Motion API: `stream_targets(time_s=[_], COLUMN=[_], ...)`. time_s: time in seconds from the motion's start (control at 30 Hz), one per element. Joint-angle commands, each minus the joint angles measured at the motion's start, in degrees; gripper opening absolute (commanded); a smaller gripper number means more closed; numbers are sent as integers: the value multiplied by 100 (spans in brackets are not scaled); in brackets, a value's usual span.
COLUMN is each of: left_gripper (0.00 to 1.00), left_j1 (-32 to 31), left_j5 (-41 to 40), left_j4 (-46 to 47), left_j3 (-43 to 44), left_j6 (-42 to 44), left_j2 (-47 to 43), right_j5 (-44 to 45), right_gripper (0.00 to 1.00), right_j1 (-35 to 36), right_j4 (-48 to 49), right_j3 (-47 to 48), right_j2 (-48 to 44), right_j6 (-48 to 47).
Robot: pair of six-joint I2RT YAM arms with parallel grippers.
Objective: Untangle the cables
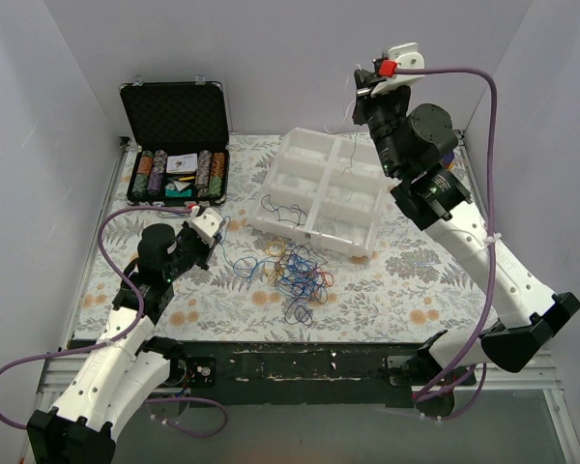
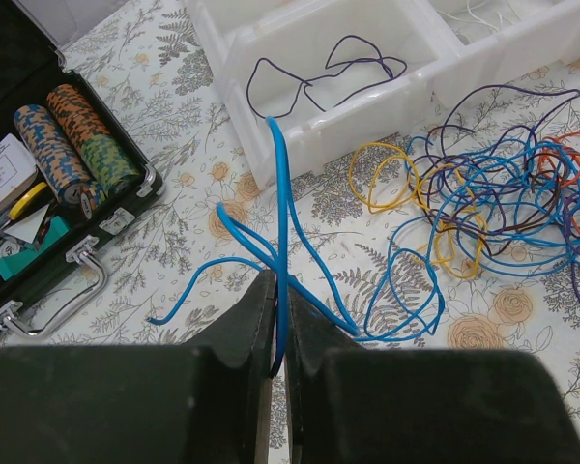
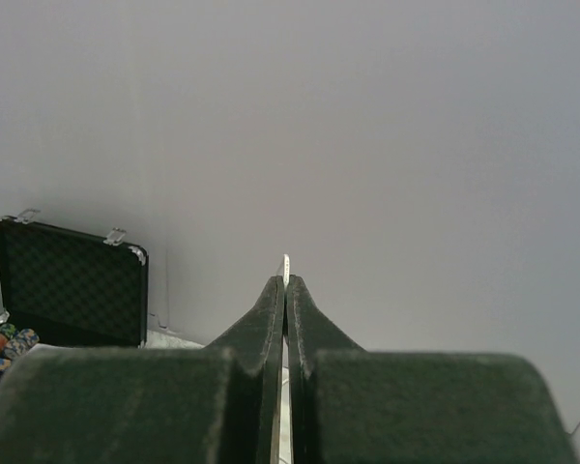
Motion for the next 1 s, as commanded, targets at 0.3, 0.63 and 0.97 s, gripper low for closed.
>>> stream_targets(time_s=[0.3, 0.63, 0.97], left_gripper=[0, 0, 0], left_j1=[19, 19, 19], left_j5=[8, 17, -18], left_j4=[33, 24, -20], left_j3=[156, 156, 68], left_j6=[36, 27, 80], left_j2=[-17, -17, -131], right_j5=[172, 120, -21], right_gripper=[1, 1, 1], right_j1=[-28, -107, -423], right_j4=[188, 179, 171], right_j3=[-905, -1979, -2454], right_j2=[-649, -614, -360], right_j6=[370, 933, 1363])
